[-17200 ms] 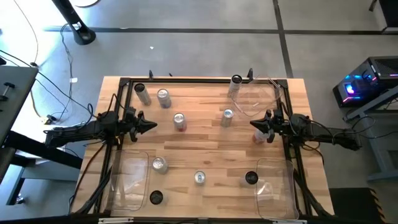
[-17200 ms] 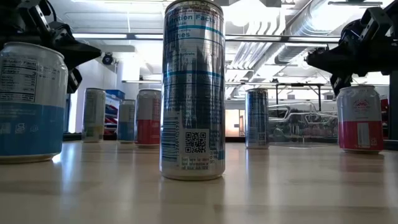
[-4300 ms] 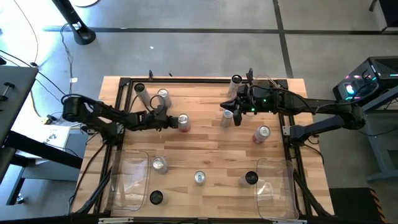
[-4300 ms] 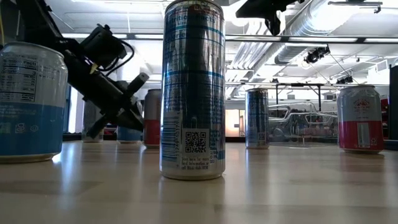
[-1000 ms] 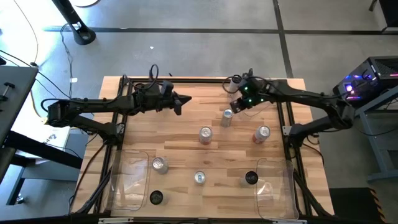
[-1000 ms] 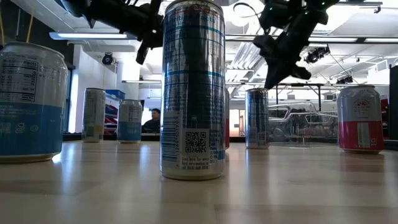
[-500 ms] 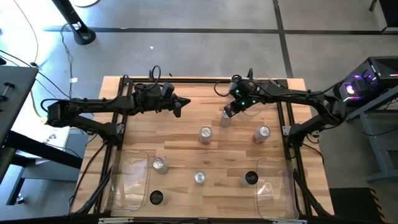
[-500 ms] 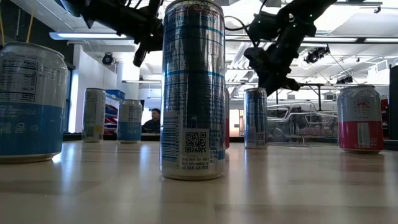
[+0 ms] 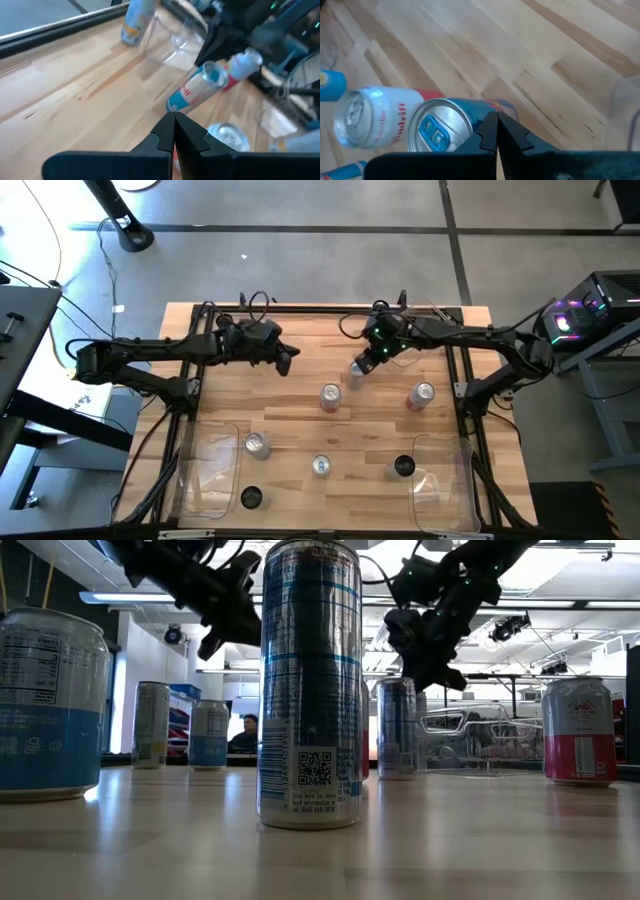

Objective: Sort soda cans
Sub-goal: Move the top blue soda can to the center of the table

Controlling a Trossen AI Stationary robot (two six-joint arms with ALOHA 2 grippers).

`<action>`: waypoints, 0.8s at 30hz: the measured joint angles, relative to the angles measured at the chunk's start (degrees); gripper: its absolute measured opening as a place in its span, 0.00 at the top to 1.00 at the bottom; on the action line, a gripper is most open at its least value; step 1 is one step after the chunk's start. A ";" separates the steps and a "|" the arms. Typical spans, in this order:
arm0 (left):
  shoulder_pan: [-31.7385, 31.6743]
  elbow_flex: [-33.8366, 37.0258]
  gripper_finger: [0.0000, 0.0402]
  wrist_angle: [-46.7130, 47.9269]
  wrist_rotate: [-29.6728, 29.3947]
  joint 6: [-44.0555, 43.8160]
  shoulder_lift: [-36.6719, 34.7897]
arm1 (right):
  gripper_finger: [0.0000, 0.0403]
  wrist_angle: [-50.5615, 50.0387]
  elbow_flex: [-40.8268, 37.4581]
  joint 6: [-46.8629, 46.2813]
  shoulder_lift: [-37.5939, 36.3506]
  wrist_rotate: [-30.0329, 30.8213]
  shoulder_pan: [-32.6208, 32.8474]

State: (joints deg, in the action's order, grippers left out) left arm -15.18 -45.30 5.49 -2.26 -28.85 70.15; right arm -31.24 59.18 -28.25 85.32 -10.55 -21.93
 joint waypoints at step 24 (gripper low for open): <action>8.16 5.16 1.00 -0.38 -5.27 -5.35 0.35 | 1.00 2.12 0.00 -6.12 0.26 1.02 10.80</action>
State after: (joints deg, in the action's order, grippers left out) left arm -7.02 -40.14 5.11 -7.53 -34.20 70.50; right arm -29.12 59.18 -34.37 85.58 -9.53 -11.13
